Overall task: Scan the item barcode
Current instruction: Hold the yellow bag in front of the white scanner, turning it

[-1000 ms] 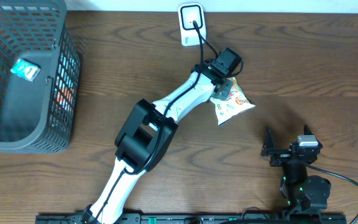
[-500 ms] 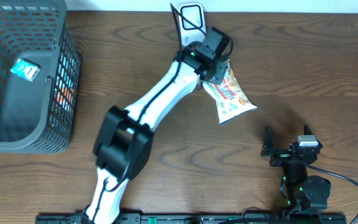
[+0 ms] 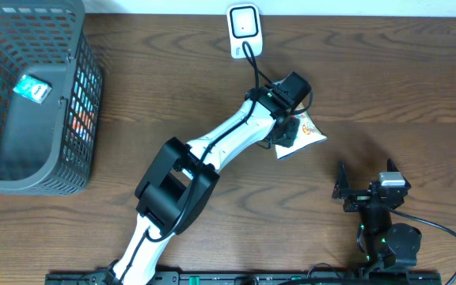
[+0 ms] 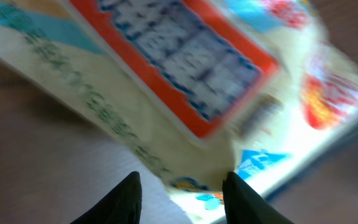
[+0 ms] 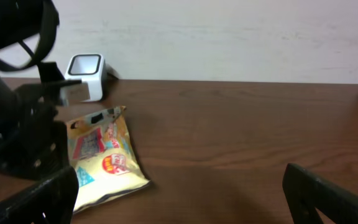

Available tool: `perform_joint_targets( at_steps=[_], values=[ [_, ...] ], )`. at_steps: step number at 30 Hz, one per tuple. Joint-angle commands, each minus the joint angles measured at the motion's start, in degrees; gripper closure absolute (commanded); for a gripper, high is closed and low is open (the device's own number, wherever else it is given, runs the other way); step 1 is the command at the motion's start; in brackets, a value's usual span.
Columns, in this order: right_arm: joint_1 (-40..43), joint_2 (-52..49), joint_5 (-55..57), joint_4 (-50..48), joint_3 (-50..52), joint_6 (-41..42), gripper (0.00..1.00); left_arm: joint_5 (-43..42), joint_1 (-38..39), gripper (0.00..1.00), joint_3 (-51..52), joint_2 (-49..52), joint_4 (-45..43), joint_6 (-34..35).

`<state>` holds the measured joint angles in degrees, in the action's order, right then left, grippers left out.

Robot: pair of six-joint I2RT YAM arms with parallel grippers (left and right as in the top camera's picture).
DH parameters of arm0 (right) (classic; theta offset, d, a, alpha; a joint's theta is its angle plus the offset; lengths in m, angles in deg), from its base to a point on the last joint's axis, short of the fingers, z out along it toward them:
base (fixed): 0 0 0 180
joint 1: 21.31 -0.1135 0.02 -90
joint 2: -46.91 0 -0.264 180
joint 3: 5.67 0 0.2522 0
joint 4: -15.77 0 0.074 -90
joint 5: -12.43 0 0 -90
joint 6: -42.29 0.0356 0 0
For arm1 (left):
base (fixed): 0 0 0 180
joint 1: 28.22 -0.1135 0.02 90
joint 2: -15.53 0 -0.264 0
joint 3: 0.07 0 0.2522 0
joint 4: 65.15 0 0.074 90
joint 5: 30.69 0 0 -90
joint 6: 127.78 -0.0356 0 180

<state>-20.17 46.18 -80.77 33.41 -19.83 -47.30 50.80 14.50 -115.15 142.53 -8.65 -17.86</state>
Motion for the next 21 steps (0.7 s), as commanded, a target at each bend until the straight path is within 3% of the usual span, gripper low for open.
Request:
perform_joint_targets(
  at_steps=[1, 3, 8, 13, 15, 19, 21],
  values=[
    [-0.50, 0.20, -0.35, 0.22, 0.09, 0.39, 0.01, 10.78, -1.07, 0.59, 2.58, 2.49, -0.85, -13.18],
    [-0.50, 0.20, -0.35, 0.22, 0.09, 0.39, 0.01, 13.66, -2.23, 0.59, 3.26, 3.21, 0.63, -18.08],
    [-0.50, 0.20, -0.35, 0.22, 0.09, 0.39, 0.01, 14.49, -5.60, 0.59, 2.34, 1.51, 2.73, -17.53],
    [-0.50, 0.20, -0.35, 0.22, 0.09, 0.39, 0.01, 11.96, -6.10, 0.59, 0.90, -6.80, 1.44, -17.49],
    [-0.50, 0.20, -0.35, 0.22, 0.09, 0.39, 0.01, 11.96, -6.05, 0.59, 0.92, -10.03, -1.51, -14.91],
    [-0.50, 0.20, -0.35, 0.20, 0.09, 0.39, 0.01, 11.82, -5.97, 0.59, 1.03, -11.23, -8.24, -2.25],
    [-0.50, 0.20, -0.35, 0.22, 0.09, 0.39, 0.01, 9.49, -5.84, 0.59, 1.66, -10.10, -10.43, -1.14]
  ],
)
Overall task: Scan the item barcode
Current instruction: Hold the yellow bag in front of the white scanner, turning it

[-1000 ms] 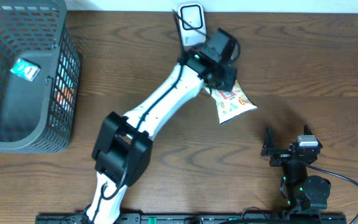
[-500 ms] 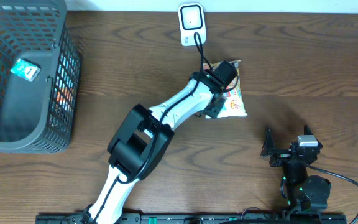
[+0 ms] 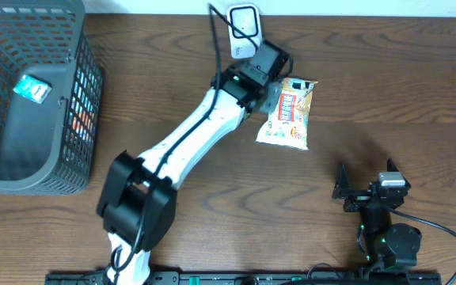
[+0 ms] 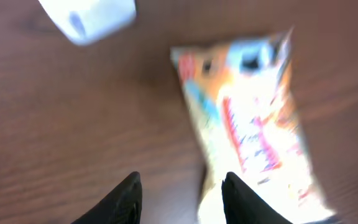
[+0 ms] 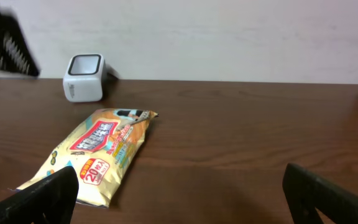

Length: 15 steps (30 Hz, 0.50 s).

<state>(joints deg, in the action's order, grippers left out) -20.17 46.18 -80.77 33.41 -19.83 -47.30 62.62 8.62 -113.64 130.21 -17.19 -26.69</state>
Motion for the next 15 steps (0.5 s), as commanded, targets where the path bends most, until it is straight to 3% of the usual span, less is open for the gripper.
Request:
perform_joint_targets(
  at_steps=[1, 3, 8, 13, 15],
  values=[
    [-0.50, 0.20, -0.35, 0.22, 0.09, 0.39, 0.01, -4.76, 0.13, 0.59, 0.63, 3.13, -3.34, 7.69],
    [-0.50, 0.20, -0.35, 0.22, 0.09, 0.39, 0.01, -9.55, 0.70, 0.59, 1.03, 6.23, -5.81, 7.69],
    [-0.50, 0.20, -0.35, 0.22, 0.09, 0.39, 0.01, -9.97, 2.69, 0.58, 1.03, 13.07, -8.20, 7.65],
    [-0.50, 0.20, -0.35, 0.22, 0.09, 0.39, 0.01, -9.92, 3.13, 0.36, 1.03, 16.06, -8.07, 4.28],
    [-0.50, 0.20, -0.35, 0.22, 0.09, 0.39, 0.01, -9.97, 2.62, 0.34, 0.57, 14.64, -7.85, 4.22]
  ],
)
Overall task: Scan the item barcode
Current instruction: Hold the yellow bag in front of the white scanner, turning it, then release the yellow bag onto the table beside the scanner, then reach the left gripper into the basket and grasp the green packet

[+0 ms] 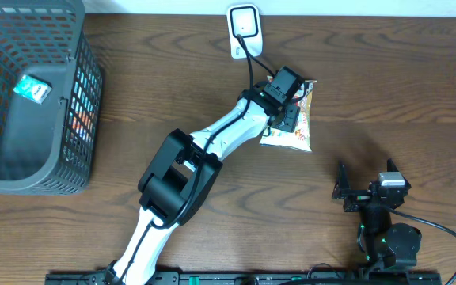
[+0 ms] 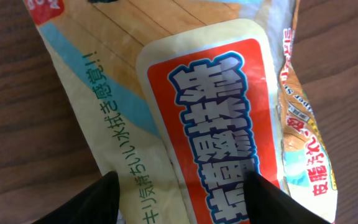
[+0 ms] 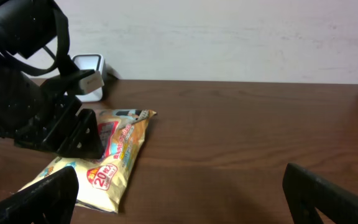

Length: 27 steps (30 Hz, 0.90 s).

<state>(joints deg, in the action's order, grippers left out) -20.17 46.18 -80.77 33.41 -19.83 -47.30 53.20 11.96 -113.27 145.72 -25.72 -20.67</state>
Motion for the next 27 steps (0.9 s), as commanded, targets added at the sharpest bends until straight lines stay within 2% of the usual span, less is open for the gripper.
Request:
perform_joint_targets(
  at_steps=[1, 6, 11, 15, 18, 21, 27],
  values=[
    [-0.50, 0.20, -0.35, 0.20, 0.09, 0.37, 0.01, -0.52, -0.92, 0.33, -0.09, -1.49, 0.79, -1.79],
    [-0.50, 0.20, -0.35, 0.22, 0.09, 0.39, 0.01, 1.64, -2.64, 0.28, -0.66, -10.86, 0.81, -2.34],
    [-0.50, 0.20, -0.35, 0.22, 0.09, 0.39, 0.01, 10.14, -6.34, 0.28, -0.66, -22.75, 3.67, -4.55],
    [-0.50, 0.20, -0.35, 0.22, 0.09, 0.39, 0.01, 16.20, -12.31, 0.28, -0.66, -32.26, 4.07, -7.23],
    [-0.50, 0.20, -0.35, 0.22, 0.09, 0.39, 0.01, 16.50, -19.76, 0.27, -0.66, -38.07, 5.01, -10.21],
    [-0.50, 0.20, -0.35, 0.22, 0.09, 0.39, 0.01, 16.46, -31.78, 0.27, -0.66, -42.18, 6.88, -10.43],
    [-0.50, 0.20, -0.35, 0.22, 0.09, 0.39, 0.01, 16.20, -51.80, 0.27, -0.55, -42.01, 10.51, -10.16]
  ],
)
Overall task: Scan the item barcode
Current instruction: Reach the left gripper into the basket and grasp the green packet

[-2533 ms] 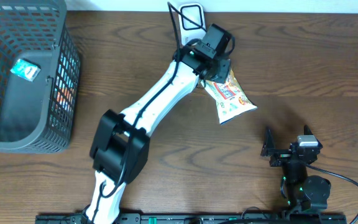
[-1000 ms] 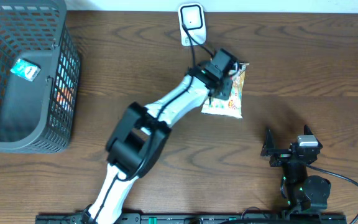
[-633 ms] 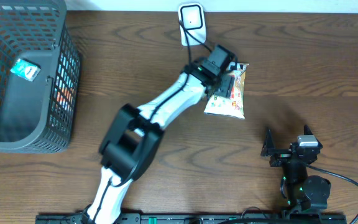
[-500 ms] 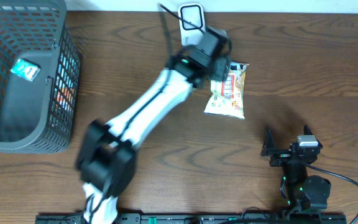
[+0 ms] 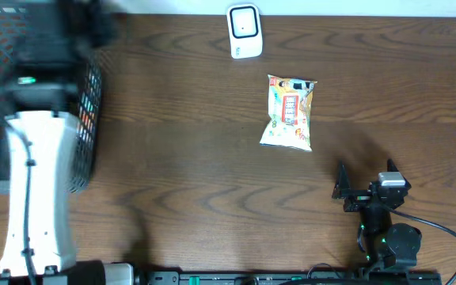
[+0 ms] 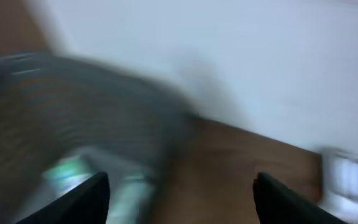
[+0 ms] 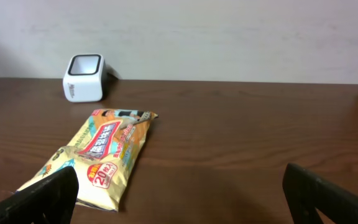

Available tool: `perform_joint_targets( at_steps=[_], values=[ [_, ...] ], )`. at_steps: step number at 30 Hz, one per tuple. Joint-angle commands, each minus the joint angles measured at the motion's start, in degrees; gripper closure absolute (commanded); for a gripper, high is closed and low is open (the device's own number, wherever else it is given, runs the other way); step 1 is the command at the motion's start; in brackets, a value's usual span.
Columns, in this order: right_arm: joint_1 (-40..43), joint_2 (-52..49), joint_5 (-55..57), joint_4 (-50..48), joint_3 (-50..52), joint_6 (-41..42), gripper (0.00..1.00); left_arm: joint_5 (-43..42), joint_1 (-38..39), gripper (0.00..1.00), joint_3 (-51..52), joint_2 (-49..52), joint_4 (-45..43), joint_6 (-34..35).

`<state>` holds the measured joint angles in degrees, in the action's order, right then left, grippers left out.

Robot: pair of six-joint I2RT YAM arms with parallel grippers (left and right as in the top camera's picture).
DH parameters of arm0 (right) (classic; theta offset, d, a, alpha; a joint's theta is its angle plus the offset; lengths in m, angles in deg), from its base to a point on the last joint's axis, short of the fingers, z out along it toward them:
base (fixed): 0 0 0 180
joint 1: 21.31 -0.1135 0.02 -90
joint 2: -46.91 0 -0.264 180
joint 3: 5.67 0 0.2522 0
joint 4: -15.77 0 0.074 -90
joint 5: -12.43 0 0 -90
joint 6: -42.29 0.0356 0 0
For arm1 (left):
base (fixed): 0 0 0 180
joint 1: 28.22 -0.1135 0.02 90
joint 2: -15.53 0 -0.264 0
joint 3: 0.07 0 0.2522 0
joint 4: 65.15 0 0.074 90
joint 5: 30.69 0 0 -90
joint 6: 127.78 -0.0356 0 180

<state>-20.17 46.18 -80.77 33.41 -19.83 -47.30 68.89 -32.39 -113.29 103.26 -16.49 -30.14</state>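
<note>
The item, a yellow snack packet with a red label [image 5: 290,112], lies flat on the wooden table, label side up, a little in front of the white barcode scanner [image 5: 244,30]. The right wrist view shows the packet [image 7: 98,155] and the scanner [image 7: 84,78] too. My left arm [image 5: 34,158] is blurred at the far left, reaching over the basket. Its gripper [image 6: 179,202] is open with nothing in it. My right gripper [image 7: 179,196] stands open near the front right, apart from the packet.
A dark grey mesh basket stands at the back left, partly hidden by the left arm, with something colourful inside [image 5: 85,111]. In the left wrist view the basket [image 6: 36,124] is a blur. A white wall runs behind the table.
My left gripper was open low over the packet. Now it is at the far left over the basket. The packet lies where it was, alone. The right arm has not moved.
My left gripper was first at the packet, which lay tilted right of centre. Then the packet lay straighter and nearer the scanner, with the gripper beside the scanner. Then the gripper was open low over the packet, and now it is away at the basket.
</note>
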Motion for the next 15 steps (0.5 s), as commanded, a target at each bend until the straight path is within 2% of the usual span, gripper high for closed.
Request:
perform_joint_targets(
  at_steps=[1, 6, 10, 15],
  values=[
    [-0.50, 0.20, -0.35, 0.22, 0.09, 0.39, 0.01, 0.39, -9.25, 0.27, -0.48, 0.76, 1.60, -0.66],
    [-0.50, 0.20, -0.35, 0.22, 0.09, 0.39, 0.01, -0.09, -19.50, 0.27, 0.50, 4.87, 2.21, 5.92],
    [-0.50, 0.20, -0.35, 0.22, 0.09, 0.39, 0.01, -0.11, -23.63, 0.27, 0.68, 11.67, 4.50, 16.94],
    [-0.50, 0.20, -0.35, 0.22, 0.09, 0.39, 0.01, -0.13, -23.87, 0.27, 0.68, 22.40, 3.32, 17.79]
  ],
)
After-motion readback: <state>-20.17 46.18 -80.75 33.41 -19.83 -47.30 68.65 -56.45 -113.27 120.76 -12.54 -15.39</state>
